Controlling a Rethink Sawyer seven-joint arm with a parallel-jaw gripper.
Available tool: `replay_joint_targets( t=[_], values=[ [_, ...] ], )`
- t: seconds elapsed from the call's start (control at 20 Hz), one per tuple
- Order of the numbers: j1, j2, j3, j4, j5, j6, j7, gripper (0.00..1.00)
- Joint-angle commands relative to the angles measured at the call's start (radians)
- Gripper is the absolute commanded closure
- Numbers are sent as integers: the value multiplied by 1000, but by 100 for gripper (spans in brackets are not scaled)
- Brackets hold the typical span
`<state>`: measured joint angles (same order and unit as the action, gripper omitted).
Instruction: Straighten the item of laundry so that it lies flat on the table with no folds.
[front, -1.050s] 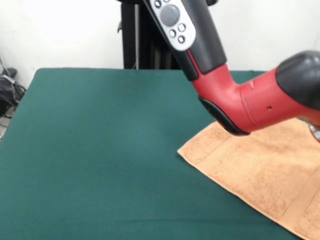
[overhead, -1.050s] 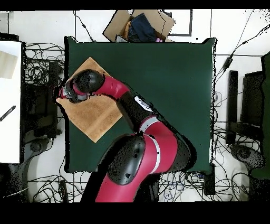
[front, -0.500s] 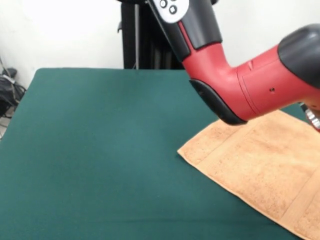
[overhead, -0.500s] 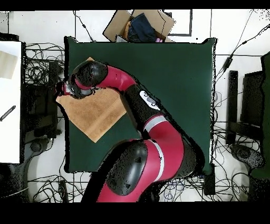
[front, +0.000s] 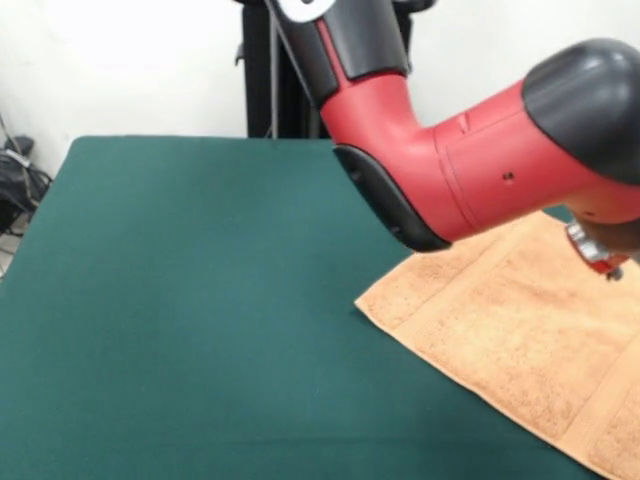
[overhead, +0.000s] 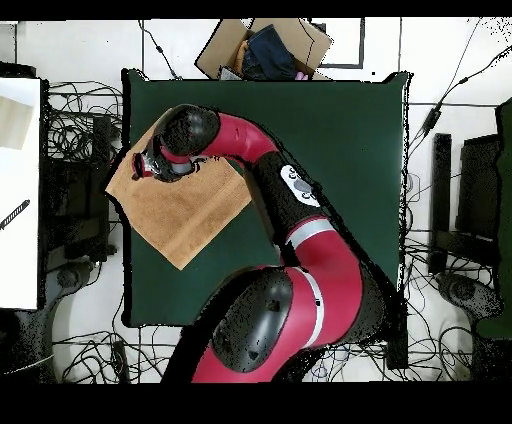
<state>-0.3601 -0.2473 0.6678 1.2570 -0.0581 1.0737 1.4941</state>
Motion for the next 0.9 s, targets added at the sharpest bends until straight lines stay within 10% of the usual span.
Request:
replay_joint_targets(
  t=[0.05, 0.9],
  values=[
    [-31, 41, -59, -71, -78, 80, -117, 0],
    [-74, 112, -31, -170, -153, 171, -187, 0]
  ],
)
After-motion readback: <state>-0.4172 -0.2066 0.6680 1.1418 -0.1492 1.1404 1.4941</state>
